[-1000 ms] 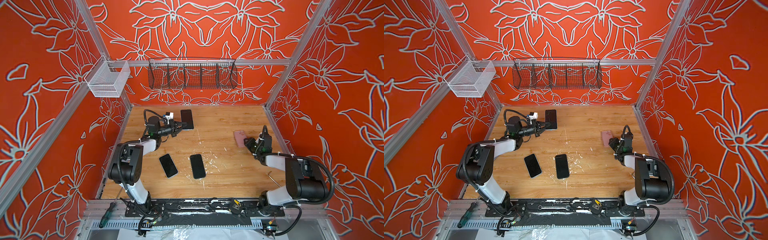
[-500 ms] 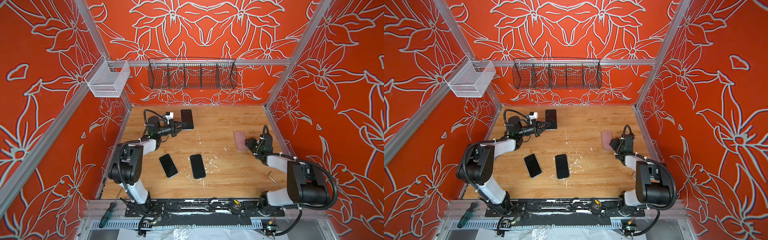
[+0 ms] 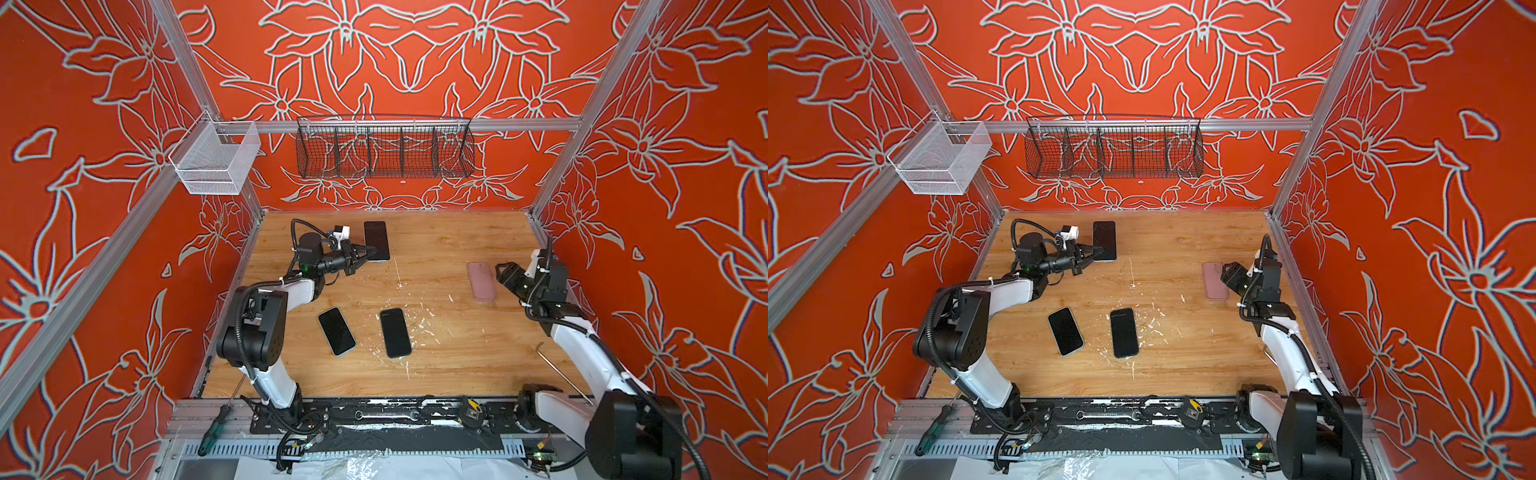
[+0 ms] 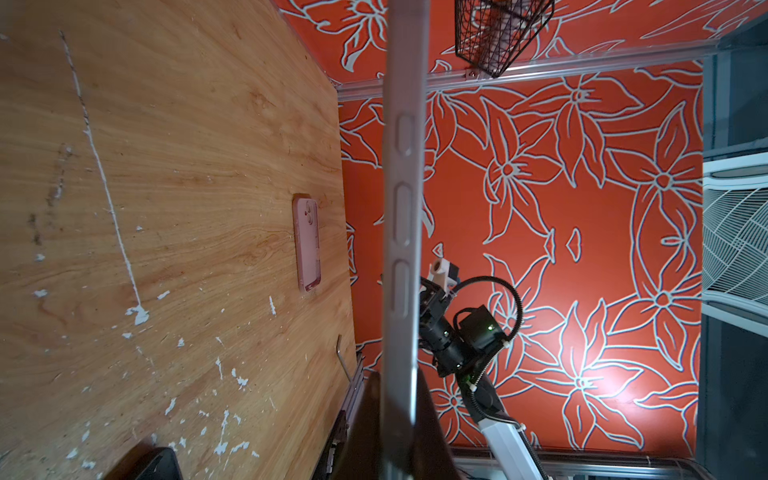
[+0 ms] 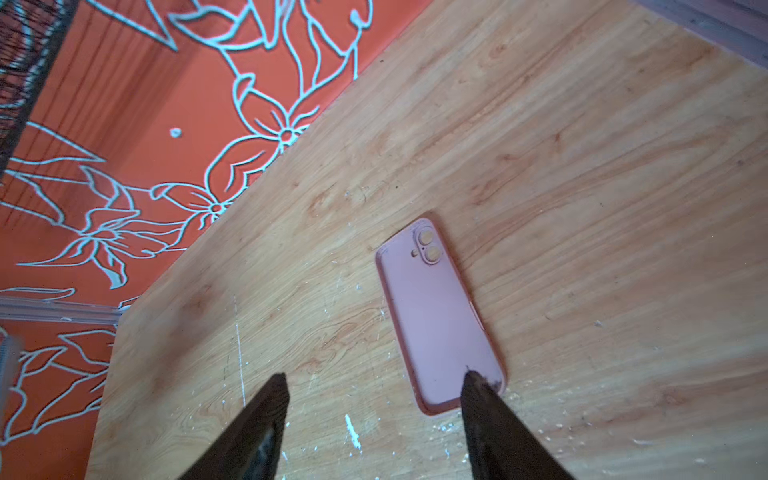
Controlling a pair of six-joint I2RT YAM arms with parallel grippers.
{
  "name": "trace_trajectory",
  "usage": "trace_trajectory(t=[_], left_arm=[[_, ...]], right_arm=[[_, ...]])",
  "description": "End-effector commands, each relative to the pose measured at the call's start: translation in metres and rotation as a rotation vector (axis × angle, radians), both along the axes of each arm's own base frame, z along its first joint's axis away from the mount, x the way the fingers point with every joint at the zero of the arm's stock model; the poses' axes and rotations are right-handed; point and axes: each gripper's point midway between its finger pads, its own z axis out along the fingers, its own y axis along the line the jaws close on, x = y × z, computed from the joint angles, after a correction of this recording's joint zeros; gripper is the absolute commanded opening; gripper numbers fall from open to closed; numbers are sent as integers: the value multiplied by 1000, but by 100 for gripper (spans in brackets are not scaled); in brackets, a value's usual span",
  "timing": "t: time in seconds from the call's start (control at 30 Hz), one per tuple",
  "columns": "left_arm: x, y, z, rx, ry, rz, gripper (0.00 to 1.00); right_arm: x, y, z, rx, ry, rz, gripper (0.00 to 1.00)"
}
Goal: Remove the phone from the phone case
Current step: 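Open the right gripper and lift it away from the pink case, then lower the bare phone onto the table with the left gripper beside the case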
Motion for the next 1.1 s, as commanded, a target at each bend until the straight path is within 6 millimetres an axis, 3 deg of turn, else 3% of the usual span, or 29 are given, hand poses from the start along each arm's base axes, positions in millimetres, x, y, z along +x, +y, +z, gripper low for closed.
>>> trace_trajectory(t=[0.0, 0.17, 0.2, 0.23, 0.4, 0.63, 0.8, 1.07], left_arm=[[-7, -25, 22, 11, -87, -43, 0], [-9, -67, 21, 17, -86, -59, 0], [-9, -75, 19, 24, -86, -66, 0], [-9, -85, 17, 28, -85, -70, 0], [-2, -127, 4, 22, -73, -64, 0], [12, -173, -35, 35, -18, -44, 0], [7, -197, -57, 87, -11, -64, 0], [7, -232, -79, 123, 10, -108, 0]], right_arm=[[-20, 6, 2, -63, 71, 84, 73], [-37, 12, 22, -98, 62, 136, 86], [-40, 12, 24, -102, 63, 141, 95], [-44, 13, 26, -104, 64, 145, 98], [-60, 16, 32, -102, 53, 149, 98], [-74, 24, 32, -69, 53, 183, 98], [-85, 23, 42, -98, 30, 183, 98], [-96, 27, 38, -88, 31, 199, 98]])
